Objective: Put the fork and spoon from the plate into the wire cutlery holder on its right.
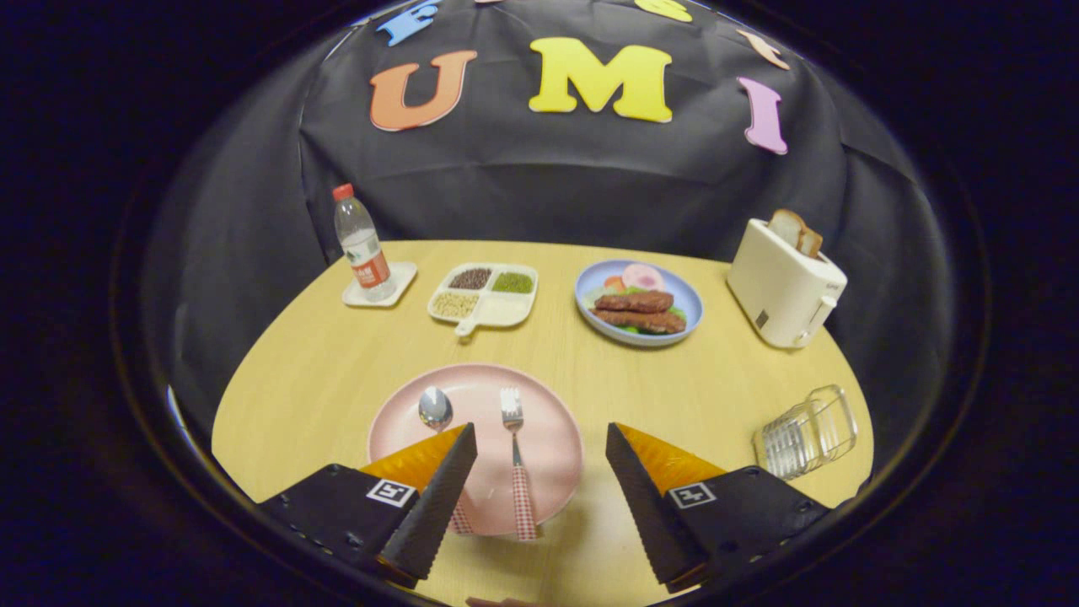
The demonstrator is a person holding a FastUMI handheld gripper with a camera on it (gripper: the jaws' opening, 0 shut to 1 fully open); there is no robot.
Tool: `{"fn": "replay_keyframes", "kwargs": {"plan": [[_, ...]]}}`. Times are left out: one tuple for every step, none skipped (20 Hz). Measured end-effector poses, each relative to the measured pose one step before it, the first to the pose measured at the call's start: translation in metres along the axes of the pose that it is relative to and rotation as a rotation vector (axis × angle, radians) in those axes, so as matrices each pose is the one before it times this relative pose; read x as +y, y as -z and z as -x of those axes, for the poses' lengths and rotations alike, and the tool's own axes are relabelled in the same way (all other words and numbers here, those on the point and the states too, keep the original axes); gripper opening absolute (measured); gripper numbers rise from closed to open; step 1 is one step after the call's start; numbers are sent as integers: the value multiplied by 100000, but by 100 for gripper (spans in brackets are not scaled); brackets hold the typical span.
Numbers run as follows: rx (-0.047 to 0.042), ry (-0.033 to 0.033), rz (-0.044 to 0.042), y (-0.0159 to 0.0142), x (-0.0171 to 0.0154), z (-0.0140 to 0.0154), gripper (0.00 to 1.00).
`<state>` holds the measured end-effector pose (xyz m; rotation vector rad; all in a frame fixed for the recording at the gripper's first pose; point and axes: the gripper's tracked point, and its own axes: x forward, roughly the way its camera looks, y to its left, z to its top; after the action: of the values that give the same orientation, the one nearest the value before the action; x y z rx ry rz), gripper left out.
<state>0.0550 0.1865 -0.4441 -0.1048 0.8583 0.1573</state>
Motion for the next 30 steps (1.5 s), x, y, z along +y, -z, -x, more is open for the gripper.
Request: {"fn": "replay_keyframes", "kwargs": {"plan": [[2586, -238, -662, 597, 282, -987, 91], [1454, 570, -213, 255, 221, -909, 92], [1396, 140, -175, 130, 115, -782, 86], [2050, -262, -831, 629, 152, -738, 85], [2053, -274, -1674, 495, 138, -473, 79], [1569, -166, -886, 178, 56, -487, 73], [1391, 80, -659, 184, 75, -410, 64], [1977, -389, -783, 415, 205, -471, 56], [1921, -349, -1104, 367, 210, -365, 50], [1769, -372, -1003, 434, 207, -407, 48], [1713, -439, -1012, 301, 239, -292, 41], [1201, -259, -956, 261, 159, -247, 38], [1219, -228, -611, 152, 81, -29, 31], [-492, -1083, -751, -144, 208, -38, 31], [411, -643, -88, -8, 187, -165, 31], [668, 512, -392, 186, -243, 166, 31], [1296, -335, -590, 85, -145, 320, 10], [81, 109, -641, 13, 226, -391, 13], [692, 649, 526, 70, 16, 95, 6], [-56, -1153, -43, 15, 296, 176, 6], [-1113, -65, 173, -200, -38, 419, 6], [-1060, -455, 393, -231, -177, 516, 3], [-958, -1779, -3, -324, 312, 770, 3], [-822, -751, 70, -250, 85, 753, 3], [-767, -1141, 153, -385, -25, 949, 3], [-1134, -935, 33, -434, -22, 970, 3], [-1107, -853, 196, -482, -143, 1032, 3], [-970, -685, 149, -372, -279, 1038, 3], [-880, -368, 33, -522, -404, 1133, 3], [-1048, -413, 177, -444, -561, 1097, 3]]}}
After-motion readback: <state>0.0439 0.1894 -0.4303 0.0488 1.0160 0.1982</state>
